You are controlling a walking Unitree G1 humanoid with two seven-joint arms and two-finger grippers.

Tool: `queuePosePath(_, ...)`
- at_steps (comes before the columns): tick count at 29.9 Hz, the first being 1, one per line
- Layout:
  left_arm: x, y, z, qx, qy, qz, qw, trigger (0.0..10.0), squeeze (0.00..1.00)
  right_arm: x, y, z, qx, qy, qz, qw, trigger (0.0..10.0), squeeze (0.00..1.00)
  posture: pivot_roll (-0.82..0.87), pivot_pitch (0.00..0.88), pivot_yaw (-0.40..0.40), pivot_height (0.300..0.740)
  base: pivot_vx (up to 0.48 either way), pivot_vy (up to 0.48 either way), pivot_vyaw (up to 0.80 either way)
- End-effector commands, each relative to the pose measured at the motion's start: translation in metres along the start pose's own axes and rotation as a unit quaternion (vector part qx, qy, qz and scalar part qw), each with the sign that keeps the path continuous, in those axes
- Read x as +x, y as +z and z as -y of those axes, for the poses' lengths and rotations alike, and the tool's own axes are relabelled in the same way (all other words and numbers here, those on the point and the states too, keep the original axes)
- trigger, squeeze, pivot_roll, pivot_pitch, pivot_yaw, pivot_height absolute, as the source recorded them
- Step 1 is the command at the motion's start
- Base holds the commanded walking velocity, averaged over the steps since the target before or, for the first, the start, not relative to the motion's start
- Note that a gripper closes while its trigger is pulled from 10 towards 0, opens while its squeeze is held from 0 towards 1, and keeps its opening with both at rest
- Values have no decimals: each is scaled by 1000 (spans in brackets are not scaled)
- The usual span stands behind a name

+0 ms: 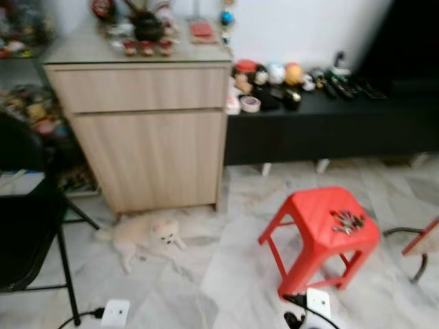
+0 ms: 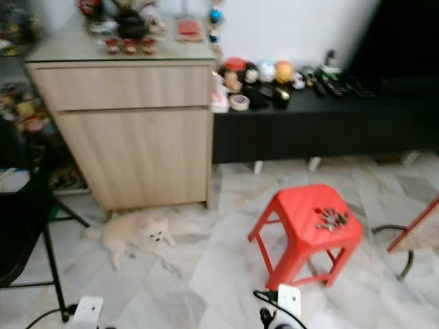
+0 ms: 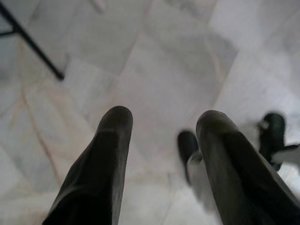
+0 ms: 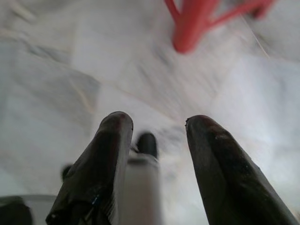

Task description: Hang keys on a hook

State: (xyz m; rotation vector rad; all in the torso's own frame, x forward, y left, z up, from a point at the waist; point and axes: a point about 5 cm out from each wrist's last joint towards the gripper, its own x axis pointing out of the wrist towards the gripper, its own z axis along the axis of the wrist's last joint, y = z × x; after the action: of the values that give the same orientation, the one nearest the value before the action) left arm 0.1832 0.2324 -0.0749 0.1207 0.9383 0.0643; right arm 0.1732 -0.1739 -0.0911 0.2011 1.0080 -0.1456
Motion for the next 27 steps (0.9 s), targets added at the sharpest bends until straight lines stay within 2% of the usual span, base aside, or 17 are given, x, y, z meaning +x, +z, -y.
queuePosePath(1, -1, -10, 3, 9, -6, -19, 1000, 10000, 0, 1, 10, 0, -3, -1, 18, 1000, 10000, 0, 116, 0, -38, 740, 0, 0, 0)
queuePosePath(4, -1, -10, 4, 12, -7, -17, 1000, 10000, 0, 1, 10, 0, 2, -3, 20, 1000, 10000, 0, 116, 0, -39, 740, 0, -107, 0)
queuePosePath(27, -2, -13, 4, 11, -5, -20, 1000, 10000, 0, 1, 11, -1, 4, 1, 28, 1000, 10000, 0, 111, 0, -43, 740, 0, -480, 0)
